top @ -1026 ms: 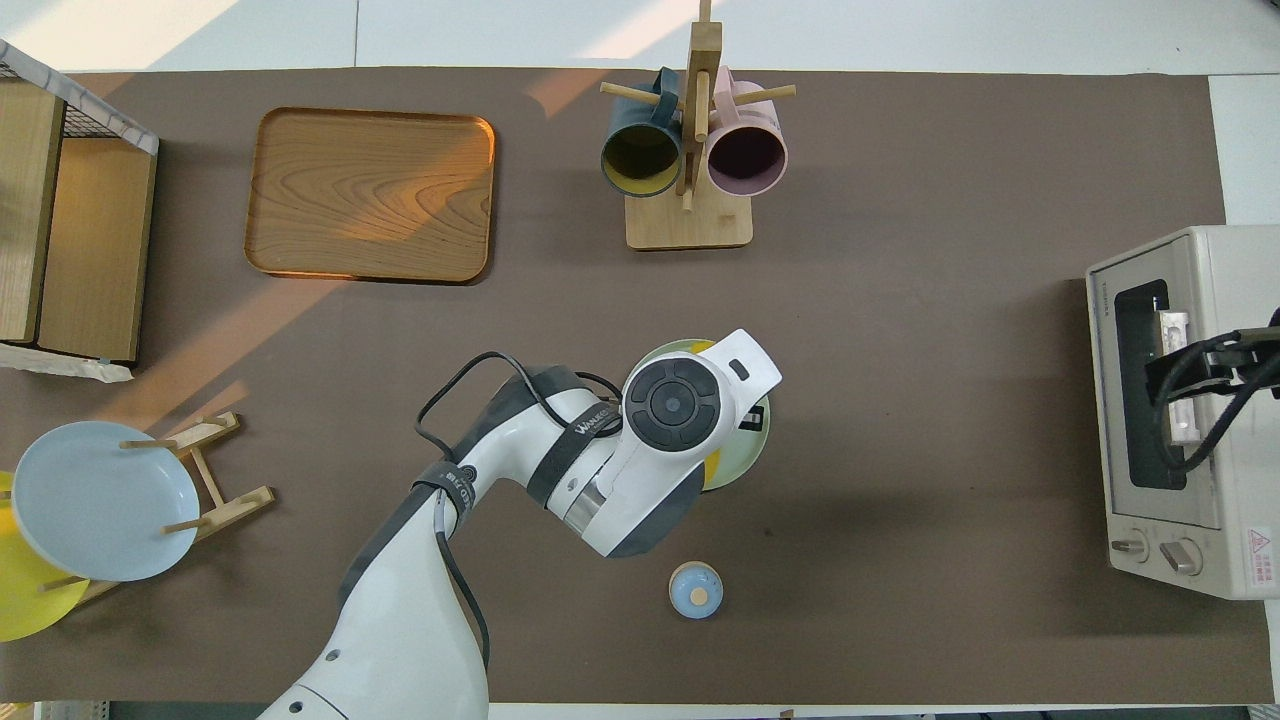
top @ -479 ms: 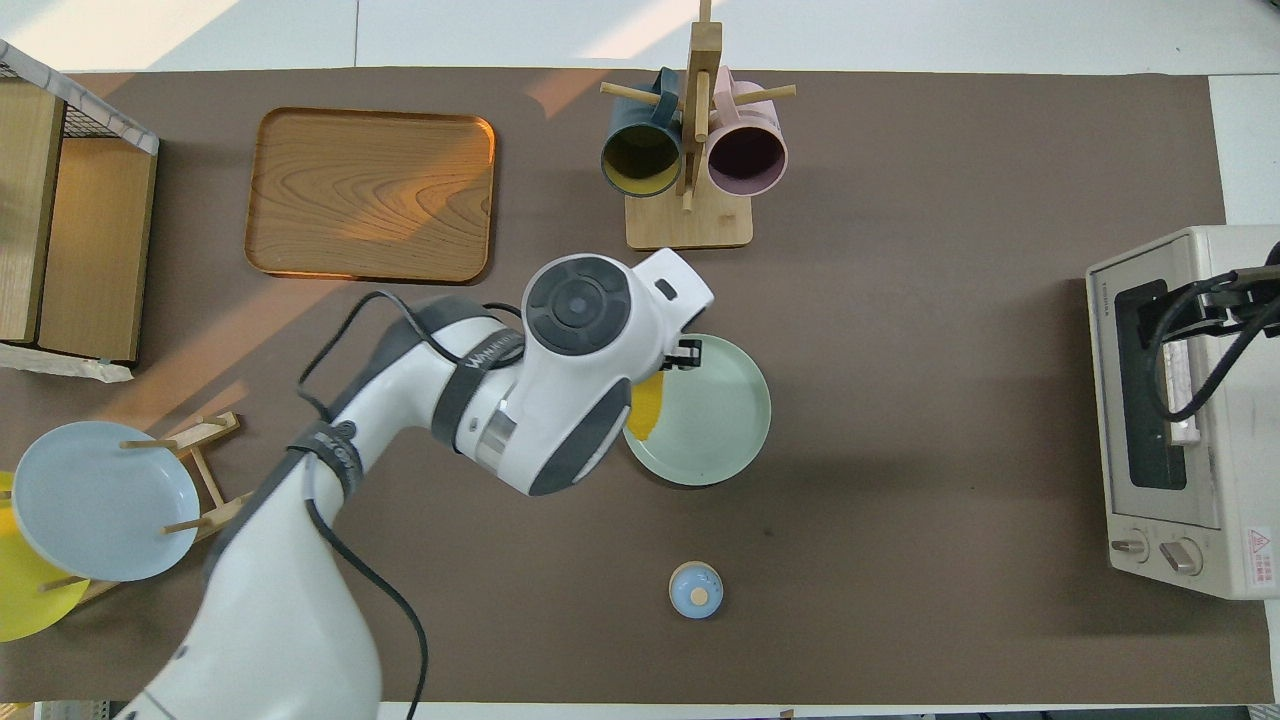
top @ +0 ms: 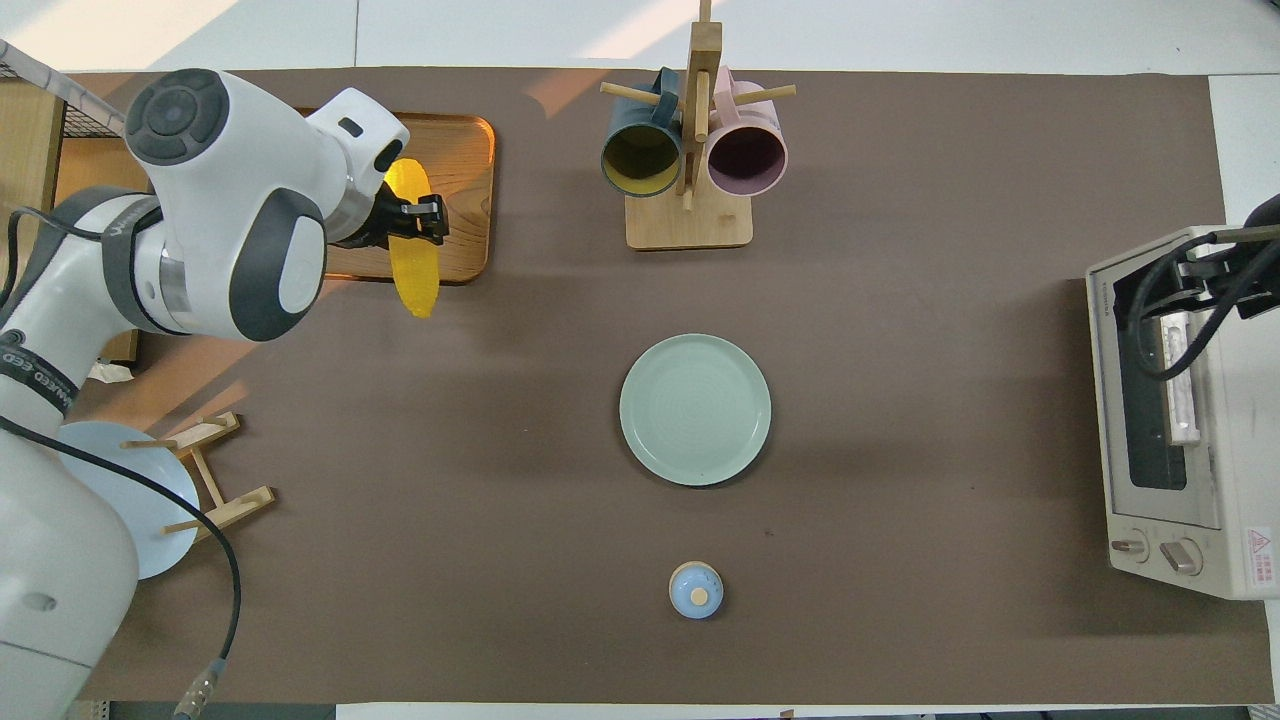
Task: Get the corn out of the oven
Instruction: 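Lower the corn onto the wooden tray and open the left gripper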
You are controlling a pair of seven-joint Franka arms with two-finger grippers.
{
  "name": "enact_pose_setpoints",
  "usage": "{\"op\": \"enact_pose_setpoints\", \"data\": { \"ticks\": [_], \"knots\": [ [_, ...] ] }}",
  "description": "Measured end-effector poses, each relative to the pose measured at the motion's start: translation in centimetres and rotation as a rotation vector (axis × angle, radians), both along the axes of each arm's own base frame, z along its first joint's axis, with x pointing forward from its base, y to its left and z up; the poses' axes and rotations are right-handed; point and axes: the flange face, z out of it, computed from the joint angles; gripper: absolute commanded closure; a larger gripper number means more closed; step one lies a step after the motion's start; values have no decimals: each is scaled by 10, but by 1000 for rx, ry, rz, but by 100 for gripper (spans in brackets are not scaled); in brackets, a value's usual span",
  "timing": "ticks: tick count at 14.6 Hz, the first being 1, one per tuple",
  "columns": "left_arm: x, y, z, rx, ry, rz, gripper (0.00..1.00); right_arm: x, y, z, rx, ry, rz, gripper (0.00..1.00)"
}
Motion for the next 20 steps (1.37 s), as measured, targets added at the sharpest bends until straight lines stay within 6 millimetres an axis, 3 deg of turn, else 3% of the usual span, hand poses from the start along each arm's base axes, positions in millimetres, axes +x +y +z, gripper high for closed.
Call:
{"op": "enact_pose_setpoints", "data": {
  "ticks": [2, 5, 8, 13, 14, 15, 20],
  "knots": [
    [31, 22, -16, -4, -17, 9, 100, 0, 0, 0, 0, 1, -1, 0],
    [61, 36, -46, -9, -65, -1, 100, 0, 0, -1, 0, 4, -2, 0],
    [69, 49, -61, 5, -90, -52, 100, -3, -2, -3, 19, 21, -13, 0],
    [68, 46, -70, 30, -100, -92, 100, -17, 0, 0, 26, 19, -53, 0],
    [68, 47, -72, 31, -99, -96, 37, -16, 0, 2, 26, 4, -53, 0],
    [68, 48, -72, 33, -99, -102, 0, -16, 0, 4, 26, -6, -54, 0],
    [69, 62, -69, 42, -62, -120, 0, -15, -1, 4, 26, -14, -55, 0]
  ]
}}
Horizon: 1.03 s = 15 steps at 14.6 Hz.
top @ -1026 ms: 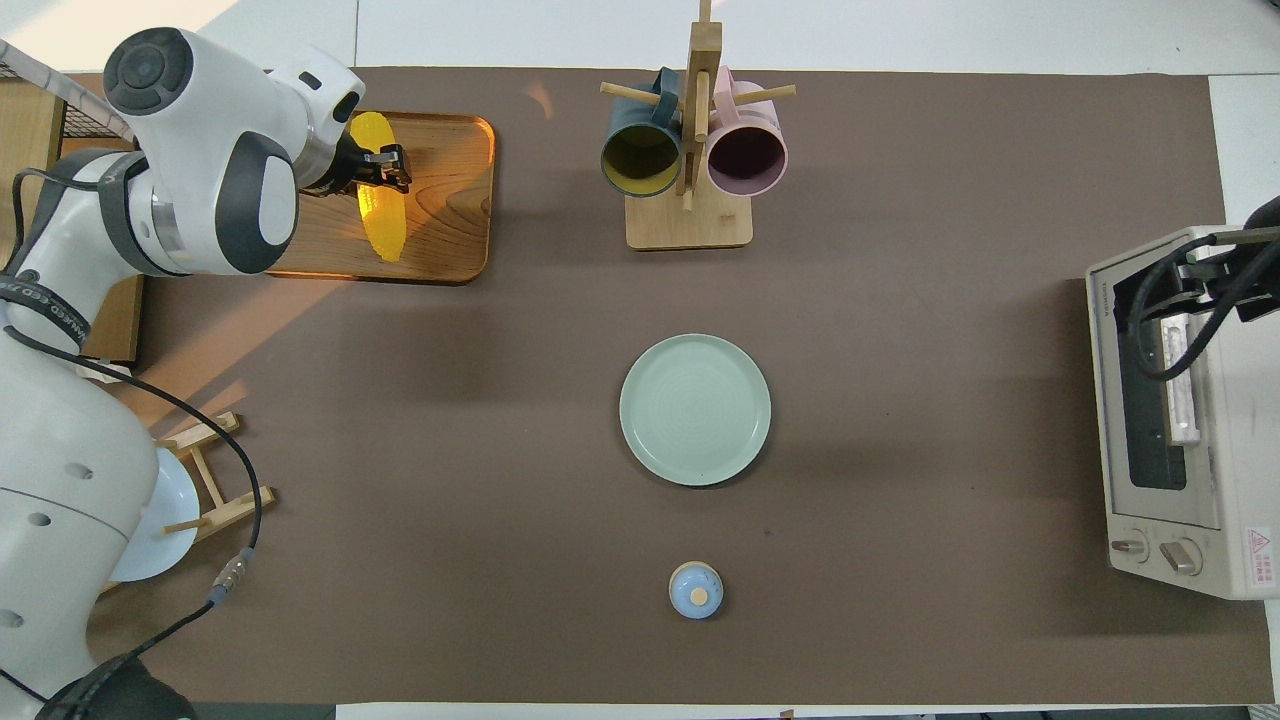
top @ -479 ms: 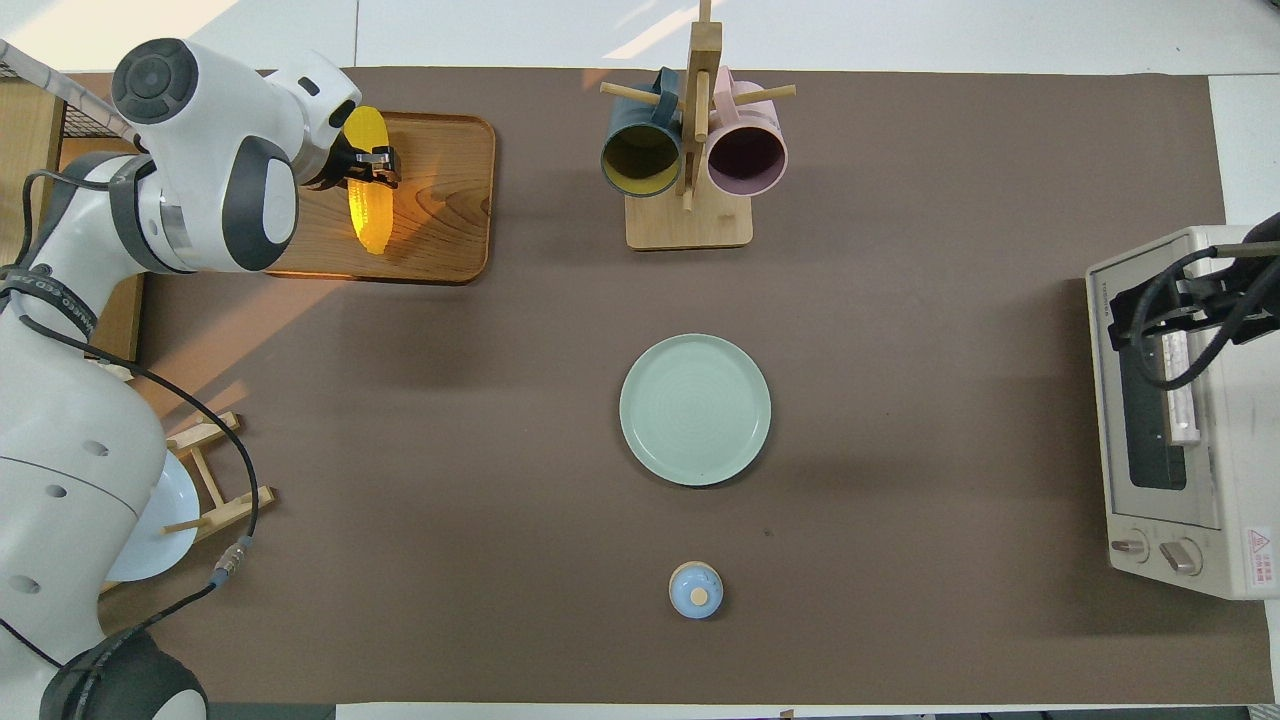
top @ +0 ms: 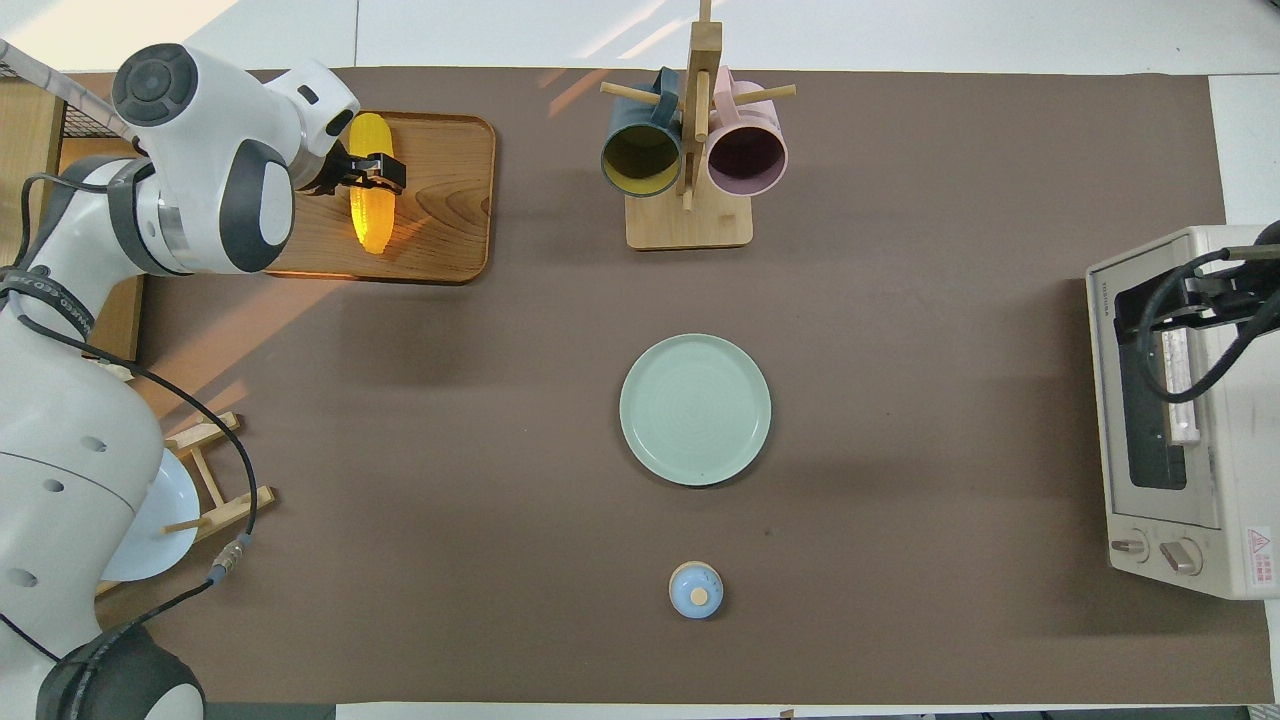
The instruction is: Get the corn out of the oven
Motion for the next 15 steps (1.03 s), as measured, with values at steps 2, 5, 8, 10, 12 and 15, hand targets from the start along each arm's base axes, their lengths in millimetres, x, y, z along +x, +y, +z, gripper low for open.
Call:
{"op": "enact_pose_setpoints", "data": {
  "ticks": [2, 5, 8, 10, 12, 15],
  "knots": [
    [2, 2, 18, -3, -14, 2, 0, 0, 0, -1, 0, 2, 0, 0],
    [-8, 3, 74, -3, -14, -3, 0, 0, 0, -1, 0, 3, 1, 0],
    [-37, 9, 148, 6, 33, -2, 0, 0, 1, -1, 0, 0, 3, 0],
    [-60, 15, 192, 12, 64, 10, 0, 1, 2, -1, 0, -1, 3, 0],
    [-86, 19, 231, 18, 96, 13, 0, 1, 2, -1, 0, -2, 3, 0],
    [-128, 28, 277, 29, 142, 14, 0, 1, 1, -1, 0, -2, 1, 0]
  ]
}}
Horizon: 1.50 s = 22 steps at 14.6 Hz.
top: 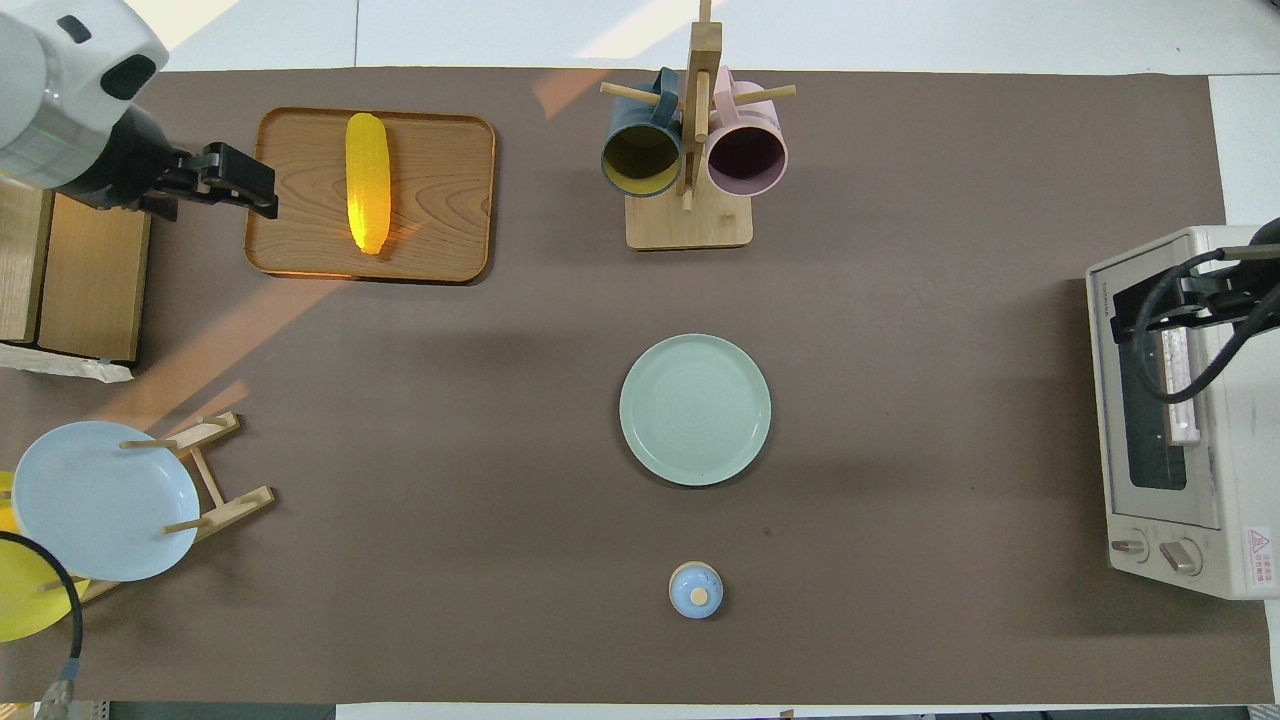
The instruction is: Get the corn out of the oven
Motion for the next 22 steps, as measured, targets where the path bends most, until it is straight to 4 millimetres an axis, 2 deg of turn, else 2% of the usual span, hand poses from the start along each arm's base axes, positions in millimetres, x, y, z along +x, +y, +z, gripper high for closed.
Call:
{"op": "enact_pose_setpoints", "data": {
  "ticks": [3, 6, 10, 22],
  "knots": [
    [-38, 6, 17, 6, 14, 6, 0, 0, -1, 0, 0, 0, -2, 0],
    [-57, 9, 11, 12, 41, 8, 0, 0, -1, 0, 0, 0, -2, 0],
    [-60, 8, 4, 15, 59, 5, 0, 0, -1, 0, 0, 0, -2, 0],
    [-65, 5, 9, 16, 59, -1, 0, 0, -1, 0, 0, 0, -2, 0]
  ]
}}
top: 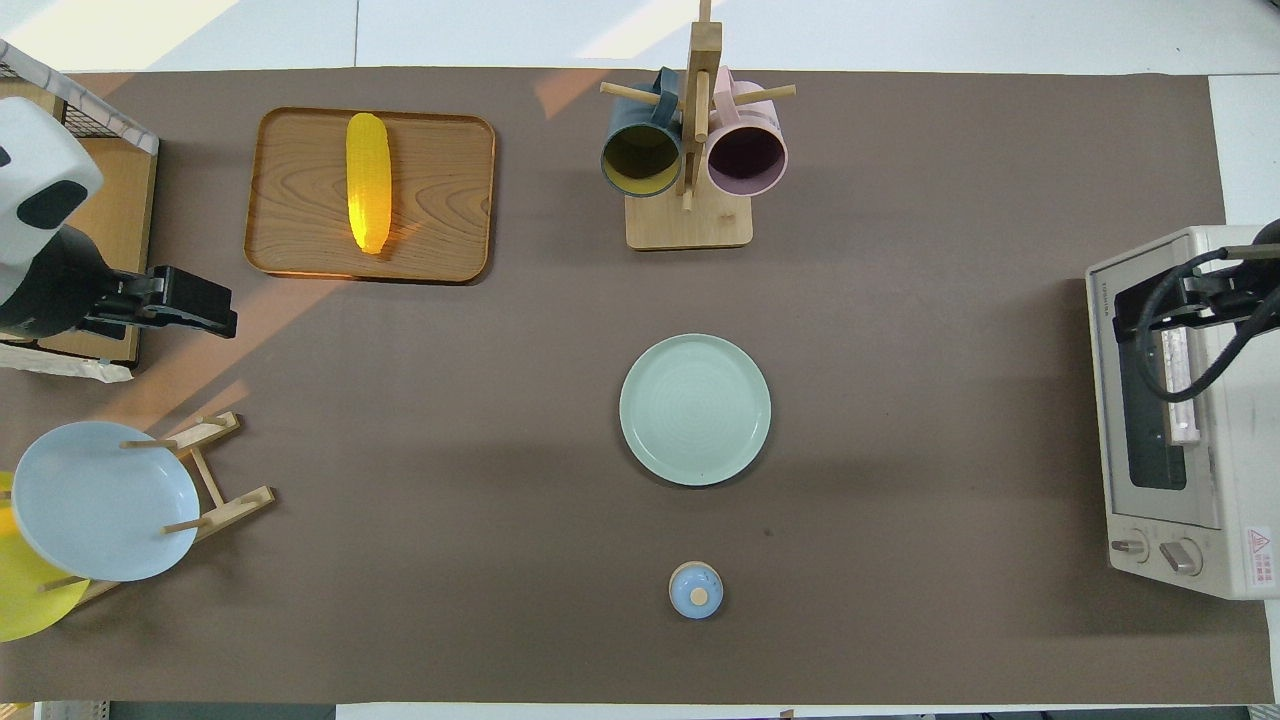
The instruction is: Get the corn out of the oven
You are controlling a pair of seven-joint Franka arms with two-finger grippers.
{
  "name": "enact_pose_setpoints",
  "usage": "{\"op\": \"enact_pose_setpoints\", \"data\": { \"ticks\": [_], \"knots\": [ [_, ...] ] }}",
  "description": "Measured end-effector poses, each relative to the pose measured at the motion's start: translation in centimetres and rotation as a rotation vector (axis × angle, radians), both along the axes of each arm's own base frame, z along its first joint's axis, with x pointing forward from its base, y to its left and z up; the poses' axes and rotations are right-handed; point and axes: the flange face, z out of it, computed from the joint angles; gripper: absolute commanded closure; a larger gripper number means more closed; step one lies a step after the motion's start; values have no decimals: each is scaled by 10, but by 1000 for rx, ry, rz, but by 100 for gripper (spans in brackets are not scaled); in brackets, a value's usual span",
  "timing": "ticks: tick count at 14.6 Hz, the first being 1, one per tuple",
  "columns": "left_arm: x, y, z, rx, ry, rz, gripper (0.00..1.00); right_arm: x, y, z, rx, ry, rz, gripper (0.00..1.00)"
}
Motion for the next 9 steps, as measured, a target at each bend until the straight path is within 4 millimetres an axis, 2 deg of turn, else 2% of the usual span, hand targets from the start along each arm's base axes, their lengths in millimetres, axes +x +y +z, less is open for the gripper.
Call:
{"op": "enact_pose_setpoints", "data": {
  "ticks": [9],
  "knots": [
    [-1, 4, 2, 0, -3, 7, 0, 0, 0, 0, 0, 0, 0, 0]
  ]
}}
